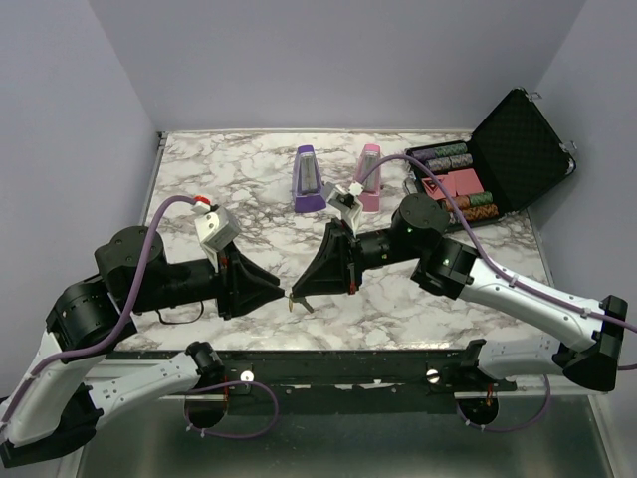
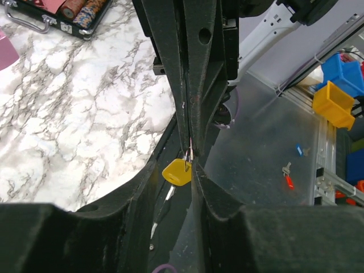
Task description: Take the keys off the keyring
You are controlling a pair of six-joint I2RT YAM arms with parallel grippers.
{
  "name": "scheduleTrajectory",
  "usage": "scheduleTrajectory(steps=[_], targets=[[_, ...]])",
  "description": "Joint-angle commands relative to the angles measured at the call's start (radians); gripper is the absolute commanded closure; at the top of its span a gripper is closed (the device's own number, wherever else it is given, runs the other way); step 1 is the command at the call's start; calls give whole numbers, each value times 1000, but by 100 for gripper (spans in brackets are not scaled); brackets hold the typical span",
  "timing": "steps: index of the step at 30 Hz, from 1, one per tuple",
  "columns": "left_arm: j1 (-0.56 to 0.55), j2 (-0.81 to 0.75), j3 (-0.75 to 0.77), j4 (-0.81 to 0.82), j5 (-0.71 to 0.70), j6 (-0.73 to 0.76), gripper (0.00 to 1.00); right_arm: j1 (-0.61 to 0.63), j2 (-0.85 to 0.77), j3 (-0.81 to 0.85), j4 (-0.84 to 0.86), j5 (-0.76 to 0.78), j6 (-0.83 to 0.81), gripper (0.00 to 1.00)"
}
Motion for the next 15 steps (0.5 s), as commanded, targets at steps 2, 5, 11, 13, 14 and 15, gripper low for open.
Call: scheduleTrajectory(steps=[2, 5, 11, 13, 14, 15], targets=[[-3, -11, -23, 66, 54, -6, 66, 7, 4, -11, 54, -40, 15, 99], [-3, -17, -45, 82, 53, -14, 69, 9, 4, -12, 57, -41, 17, 99], [-4, -22, -63, 102, 59, -23, 74, 9, 9, -17, 71, -47, 22, 99], [-3, -22, -66, 106, 62, -25, 77, 7, 10, -19, 74, -49, 23, 99], [-3, -20, -65, 108, 62, -26, 79, 7, 12, -20, 77, -50, 28, 99], [-5, -19, -66, 109, 63, -25, 81, 9, 12, -20, 80, -50, 26, 99]])
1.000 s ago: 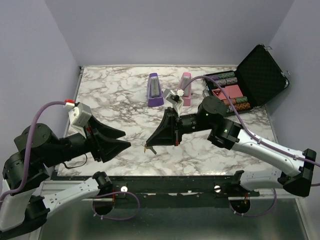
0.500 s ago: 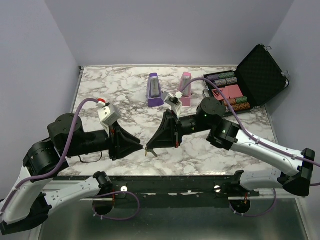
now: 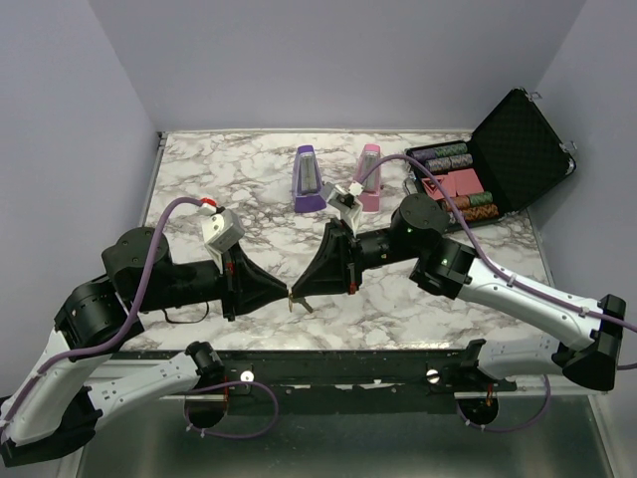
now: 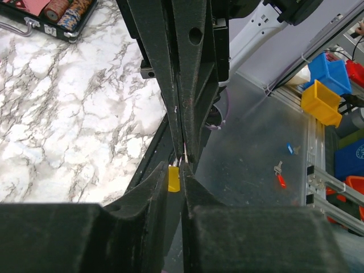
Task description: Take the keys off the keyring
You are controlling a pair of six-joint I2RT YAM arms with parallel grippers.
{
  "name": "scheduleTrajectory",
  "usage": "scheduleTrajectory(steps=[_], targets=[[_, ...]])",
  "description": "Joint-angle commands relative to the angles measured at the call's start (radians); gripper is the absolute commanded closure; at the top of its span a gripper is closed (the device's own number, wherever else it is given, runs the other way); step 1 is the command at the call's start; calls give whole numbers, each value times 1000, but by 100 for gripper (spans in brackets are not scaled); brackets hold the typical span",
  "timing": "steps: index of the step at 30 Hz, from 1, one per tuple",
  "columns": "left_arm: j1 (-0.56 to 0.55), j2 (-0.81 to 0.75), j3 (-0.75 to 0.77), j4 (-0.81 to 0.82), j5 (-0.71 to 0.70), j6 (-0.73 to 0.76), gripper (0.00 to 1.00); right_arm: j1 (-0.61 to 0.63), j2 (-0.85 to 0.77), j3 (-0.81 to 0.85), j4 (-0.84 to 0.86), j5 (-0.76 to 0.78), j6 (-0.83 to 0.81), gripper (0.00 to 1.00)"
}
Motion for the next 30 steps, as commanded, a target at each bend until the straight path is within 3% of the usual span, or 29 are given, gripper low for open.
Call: scheduleTrajectory(steps=[1, 6, 13, 30], targets=[[-4, -2, -2, 35, 20, -6, 84, 7, 7, -14, 50, -35, 17, 99], [-4, -1, -2, 29, 21, -6, 100, 7, 6, -20, 60, -37, 24, 99], [-3, -10, -10, 47, 23, -26, 100, 7, 3, -24, 76, -34, 29, 99], [-3, -102, -123, 265, -31, -203, 100, 7, -5, -52, 169, 22, 56, 99]])
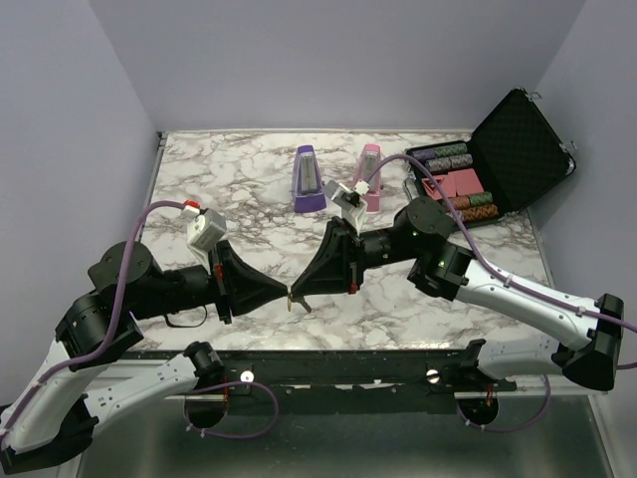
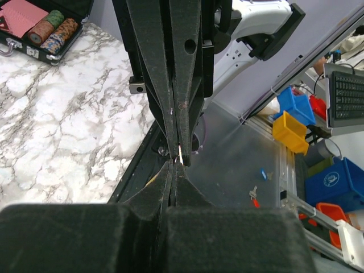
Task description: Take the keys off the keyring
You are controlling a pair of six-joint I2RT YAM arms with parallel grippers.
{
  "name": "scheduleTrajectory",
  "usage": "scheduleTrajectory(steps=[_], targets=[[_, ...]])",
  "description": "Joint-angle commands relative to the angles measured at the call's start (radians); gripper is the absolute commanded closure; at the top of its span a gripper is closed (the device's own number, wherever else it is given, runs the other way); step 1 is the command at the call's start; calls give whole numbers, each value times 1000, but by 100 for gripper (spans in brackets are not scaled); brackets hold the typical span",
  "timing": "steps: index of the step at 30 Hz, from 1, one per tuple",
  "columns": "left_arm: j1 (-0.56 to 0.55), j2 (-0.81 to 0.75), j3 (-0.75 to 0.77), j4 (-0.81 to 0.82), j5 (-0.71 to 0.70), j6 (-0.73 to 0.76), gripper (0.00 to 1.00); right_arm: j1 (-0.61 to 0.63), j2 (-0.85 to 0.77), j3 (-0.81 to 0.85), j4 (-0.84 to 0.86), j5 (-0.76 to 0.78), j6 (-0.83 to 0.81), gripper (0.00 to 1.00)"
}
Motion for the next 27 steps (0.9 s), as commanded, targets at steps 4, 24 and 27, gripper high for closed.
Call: scheduleTrajectory(steps=[4, 24, 27], targets=[[-5, -23, -40, 147, -39, -75, 100, 7, -9, -23, 44, 39, 4, 99], [-7, -75, -115, 278, -122, -138, 100, 7, -16, -69, 161, 140, 30, 99], [-8, -78, -123, 287, -127, -142, 100, 7, -17, -76, 175, 151, 36, 99]])
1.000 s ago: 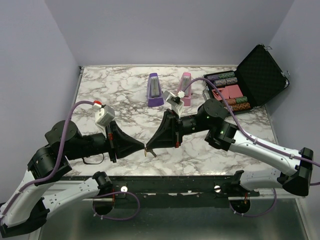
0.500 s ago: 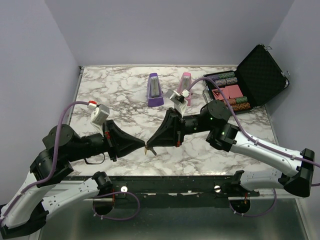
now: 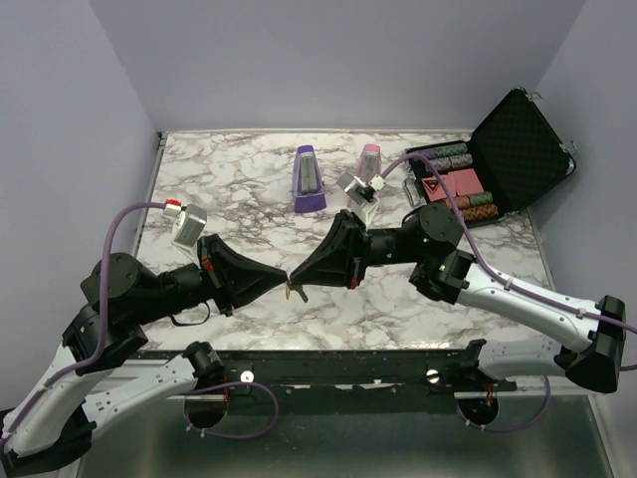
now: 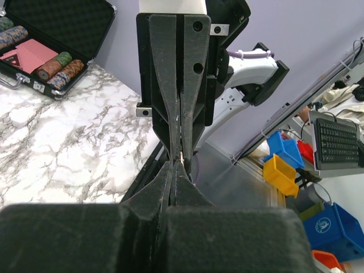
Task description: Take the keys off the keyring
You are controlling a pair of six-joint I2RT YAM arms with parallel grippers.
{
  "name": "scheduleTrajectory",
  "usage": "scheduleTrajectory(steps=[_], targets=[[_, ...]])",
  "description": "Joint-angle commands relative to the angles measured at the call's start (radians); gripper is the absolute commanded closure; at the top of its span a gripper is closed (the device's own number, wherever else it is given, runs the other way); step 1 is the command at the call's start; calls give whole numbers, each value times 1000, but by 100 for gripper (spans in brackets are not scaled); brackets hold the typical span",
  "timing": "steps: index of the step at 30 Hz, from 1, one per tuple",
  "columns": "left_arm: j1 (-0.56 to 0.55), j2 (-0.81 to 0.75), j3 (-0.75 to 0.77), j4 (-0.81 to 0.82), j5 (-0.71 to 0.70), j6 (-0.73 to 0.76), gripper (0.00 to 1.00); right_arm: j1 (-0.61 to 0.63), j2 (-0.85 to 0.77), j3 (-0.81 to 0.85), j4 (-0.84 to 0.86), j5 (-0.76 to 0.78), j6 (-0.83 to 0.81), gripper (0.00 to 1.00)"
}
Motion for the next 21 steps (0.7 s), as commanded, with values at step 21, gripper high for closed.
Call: scheduleTrajectory(steps=[21], targets=[[-10, -21, -71, 154, -74, -61, 100, 9, 6, -48, 61, 87, 3, 99]])
